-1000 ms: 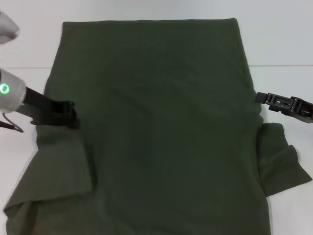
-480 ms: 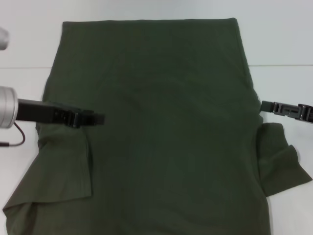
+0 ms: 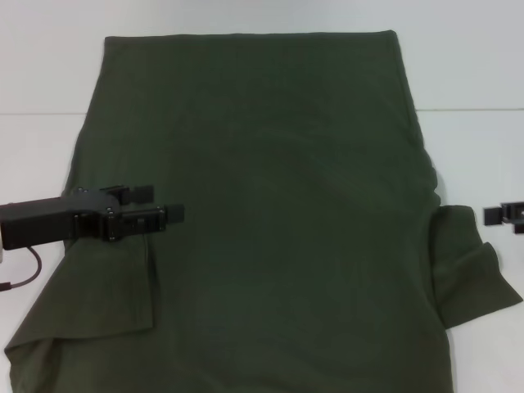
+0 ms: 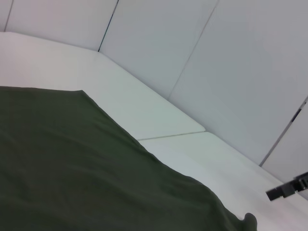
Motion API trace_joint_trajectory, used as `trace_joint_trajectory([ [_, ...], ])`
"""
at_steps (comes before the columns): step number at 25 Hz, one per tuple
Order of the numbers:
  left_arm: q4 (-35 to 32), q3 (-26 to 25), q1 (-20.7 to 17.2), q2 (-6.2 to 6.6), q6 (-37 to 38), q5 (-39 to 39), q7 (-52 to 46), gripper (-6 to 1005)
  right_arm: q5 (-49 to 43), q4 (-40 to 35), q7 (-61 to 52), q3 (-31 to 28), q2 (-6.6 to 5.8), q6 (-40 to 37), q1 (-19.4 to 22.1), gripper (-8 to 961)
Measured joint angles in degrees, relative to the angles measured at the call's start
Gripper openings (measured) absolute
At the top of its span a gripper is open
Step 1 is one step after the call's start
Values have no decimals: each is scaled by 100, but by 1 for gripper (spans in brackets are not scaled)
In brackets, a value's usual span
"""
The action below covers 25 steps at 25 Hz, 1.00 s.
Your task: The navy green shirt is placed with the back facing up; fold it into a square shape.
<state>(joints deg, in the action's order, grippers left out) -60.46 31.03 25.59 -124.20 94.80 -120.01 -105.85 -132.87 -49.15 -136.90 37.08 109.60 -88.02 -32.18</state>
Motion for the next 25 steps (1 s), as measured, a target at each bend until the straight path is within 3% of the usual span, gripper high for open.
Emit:
trace_joint_trajectory([
  [8, 120, -149, -16, 10, -48, 59, -82, 891, -1292, -332, -613, -2, 27, -127, -191, 856],
  [16, 140, -159, -29, 10, 0, 161, -111, 891, -1338, -267, -31, 56, 227, 286, -261, 855],
  [25, 184, -159, -52, 1, 4, 189, -142, 887, -1364, 288, 66, 125, 260, 698, -450, 856],
])
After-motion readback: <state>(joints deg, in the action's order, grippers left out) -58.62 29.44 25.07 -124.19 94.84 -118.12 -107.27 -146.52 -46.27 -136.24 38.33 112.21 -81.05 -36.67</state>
